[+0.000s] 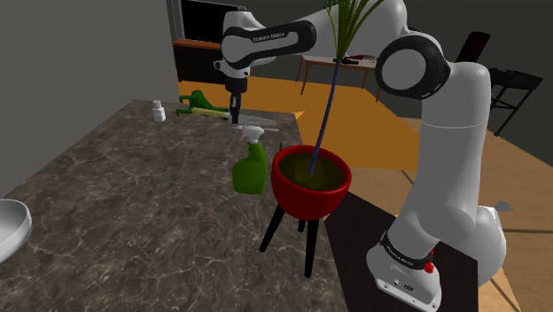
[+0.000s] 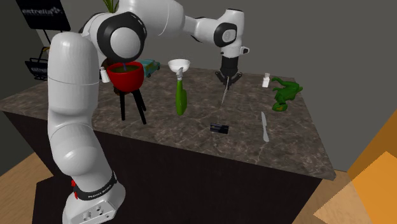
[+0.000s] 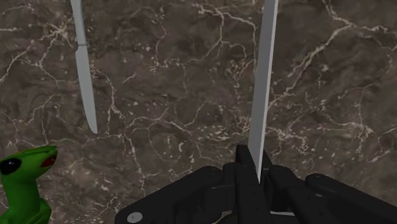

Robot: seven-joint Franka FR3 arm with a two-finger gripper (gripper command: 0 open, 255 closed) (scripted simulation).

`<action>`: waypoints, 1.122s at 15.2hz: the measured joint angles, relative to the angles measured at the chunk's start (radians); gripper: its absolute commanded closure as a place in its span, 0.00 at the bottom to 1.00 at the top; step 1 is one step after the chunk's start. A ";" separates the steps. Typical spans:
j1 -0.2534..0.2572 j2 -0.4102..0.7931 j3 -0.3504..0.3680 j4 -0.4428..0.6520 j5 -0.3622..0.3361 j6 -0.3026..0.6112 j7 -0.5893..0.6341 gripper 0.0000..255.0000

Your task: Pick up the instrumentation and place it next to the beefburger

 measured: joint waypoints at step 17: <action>0.152 -0.287 0.093 -0.345 -0.026 0.059 0.248 1.00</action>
